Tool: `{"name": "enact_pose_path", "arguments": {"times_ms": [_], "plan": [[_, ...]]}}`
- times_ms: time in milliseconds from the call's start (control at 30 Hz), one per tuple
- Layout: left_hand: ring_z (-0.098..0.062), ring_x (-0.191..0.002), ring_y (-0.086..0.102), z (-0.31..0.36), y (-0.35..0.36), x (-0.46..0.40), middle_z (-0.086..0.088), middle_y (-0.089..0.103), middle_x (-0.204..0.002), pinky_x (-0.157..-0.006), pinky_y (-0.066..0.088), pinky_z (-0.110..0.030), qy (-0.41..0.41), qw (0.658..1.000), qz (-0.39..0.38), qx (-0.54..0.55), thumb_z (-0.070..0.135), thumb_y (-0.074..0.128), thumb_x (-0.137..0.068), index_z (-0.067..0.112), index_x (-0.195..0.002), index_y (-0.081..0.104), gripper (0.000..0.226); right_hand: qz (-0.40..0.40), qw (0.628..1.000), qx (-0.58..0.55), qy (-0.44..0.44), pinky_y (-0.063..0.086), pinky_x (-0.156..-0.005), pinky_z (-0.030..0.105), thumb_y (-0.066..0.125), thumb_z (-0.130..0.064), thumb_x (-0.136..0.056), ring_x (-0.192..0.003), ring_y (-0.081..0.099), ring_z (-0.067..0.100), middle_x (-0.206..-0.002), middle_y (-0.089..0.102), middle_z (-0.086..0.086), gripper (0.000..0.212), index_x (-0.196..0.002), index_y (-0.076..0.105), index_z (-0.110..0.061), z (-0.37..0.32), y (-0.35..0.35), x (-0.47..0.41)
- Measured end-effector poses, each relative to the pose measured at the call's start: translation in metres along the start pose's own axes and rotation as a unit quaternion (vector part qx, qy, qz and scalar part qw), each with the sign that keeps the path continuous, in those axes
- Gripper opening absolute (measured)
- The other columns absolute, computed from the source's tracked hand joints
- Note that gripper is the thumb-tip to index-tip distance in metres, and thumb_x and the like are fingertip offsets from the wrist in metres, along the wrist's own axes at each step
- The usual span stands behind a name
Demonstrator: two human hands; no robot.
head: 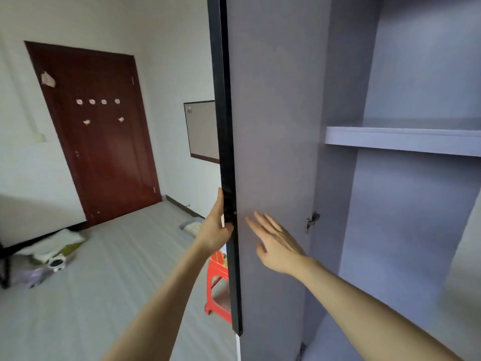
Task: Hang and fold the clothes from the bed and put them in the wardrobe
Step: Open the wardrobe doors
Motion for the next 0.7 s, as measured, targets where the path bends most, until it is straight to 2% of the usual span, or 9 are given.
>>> {"name": "enact_pose_path", "arguments": {"times_ms": [67,133,200,300,367,433,500,567,700], "plan": [[-0.013,-0.134,0.037,0.001,-0.008,-0.003,0.016,0.036,-0.145,-0.103,0.036,-0.024,-0.021,0.999,0.029,-0.039,-0.006,0.047,-0.090,0.033,-0.148,0.007,0.081,0.006,1.000,0.000,0.003,0.007,-0.119,0.038,0.035,-0.017,-0.097,-0.146,-0.008,0.016,-0.159,-0.007,-0.002,0.063,-0.151,0.006,-0.027,0.000,-0.002,-0.006],[-0.018,-0.135,0.037,0.009,-0.002,0.000,0.004,0.037,-0.149,-0.104,0.036,-0.027,-0.022,0.988,0.122,-0.095,-0.001,0.048,-0.090,0.023,-0.149,0.020,0.070,0.038,0.999,0.006,-0.006,0.009,-0.118,0.032,0.036,-0.015,-0.097,-0.146,0.003,0.016,-0.159,0.008,0.000,0.056,-0.150,0.018,-0.020,0.008,-0.004,-0.006],[-0.023,-0.135,0.037,0.017,0.014,0.006,-0.005,0.038,-0.148,-0.109,0.036,-0.036,0.041,0.964,0.218,-0.147,0.000,0.048,-0.087,0.012,-0.143,0.037,0.059,0.075,0.997,0.000,-0.011,0.019,-0.113,0.028,0.036,-0.013,-0.094,-0.142,0.021,0.016,-0.152,0.031,0.003,0.050,-0.144,0.035,-0.012,0.019,-0.010,-0.001],[-0.033,-0.127,0.038,0.026,0.049,0.007,-0.014,0.047,-0.136,-0.102,0.040,-0.042,0.124,0.930,0.266,-0.219,0.011,0.047,-0.081,0.008,-0.126,0.053,0.046,0.176,0.984,0.031,-0.026,0.048,-0.089,0.031,0.034,-0.017,-0.081,-0.112,0.060,0.021,-0.114,0.065,0.007,0.046,-0.114,0.065,-0.006,0.044,-0.026,0.015],[-0.038,-0.128,0.031,0.032,0.069,0.001,-0.013,0.049,-0.132,-0.097,0.042,-0.046,0.134,0.916,0.282,-0.252,0.018,0.045,-0.080,0.011,-0.119,0.058,0.041,0.217,0.975,0.037,-0.014,0.053,-0.077,0.034,0.040,-0.016,-0.078,-0.095,0.067,0.023,-0.096,0.069,0.004,0.037,-0.098,0.070,-0.008,0.068,-0.037,0.031],[-0.041,-0.135,0.023,0.041,0.090,-0.008,-0.015,0.047,-0.136,-0.099,0.036,-0.048,0.149,0.902,0.301,-0.271,0.014,0.049,-0.079,0.012,-0.117,0.059,0.039,0.236,0.970,0.057,0.014,0.053,-0.075,0.035,0.048,-0.012,-0.077,-0.094,0.067,0.023,-0.093,0.069,0.003,0.030,-0.096,0.071,-0.009,0.098,-0.052,0.051],[-0.038,-0.139,0.021,0.053,0.119,-0.021,-0.016,0.044,-0.140,-0.101,0.033,-0.048,0.196,0.896,0.271,-0.291,0.007,0.052,-0.076,0.011,-0.119,0.058,0.043,0.255,0.962,0.091,0.043,0.053,-0.071,0.033,0.042,-0.015,-0.079,-0.089,0.067,0.022,-0.090,0.069,0.002,0.033,-0.094,0.071,-0.010,0.129,-0.071,0.074],[-0.035,-0.136,0.028,0.065,0.149,-0.036,-0.017,0.047,-0.138,-0.098,0.039,-0.049,0.237,0.906,0.213,-0.278,0.004,0.054,-0.074,0.008,-0.119,0.058,0.045,0.263,0.957,0.111,0.060,0.054,-0.070,0.032,0.036,-0.019,-0.079,-0.085,0.067,0.022,-0.088,0.069,0.002,0.039,-0.093,0.071,-0.009,0.156,-0.090,0.093],[-0.038,-0.123,0.048,0.100,0.220,-0.073,-0.018,0.051,-0.133,-0.093,0.044,-0.048,0.225,0.942,0.093,-0.229,0.005,0.055,-0.076,0.004,-0.120,0.058,0.044,0.277,0.943,0.146,0.116,0.054,-0.071,0.032,0.036,-0.019,-0.076,-0.084,0.066,0.022,-0.086,0.069,0.003,0.040,-0.092,0.071,-0.009,0.210,-0.128,0.137]]}}
Point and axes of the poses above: each hand's wrist, its own x-axis away from the middle knuckle, its own y-axis out of the palm, z = x × y, the point moved 1 cm from there along -x, towards the middle knuckle
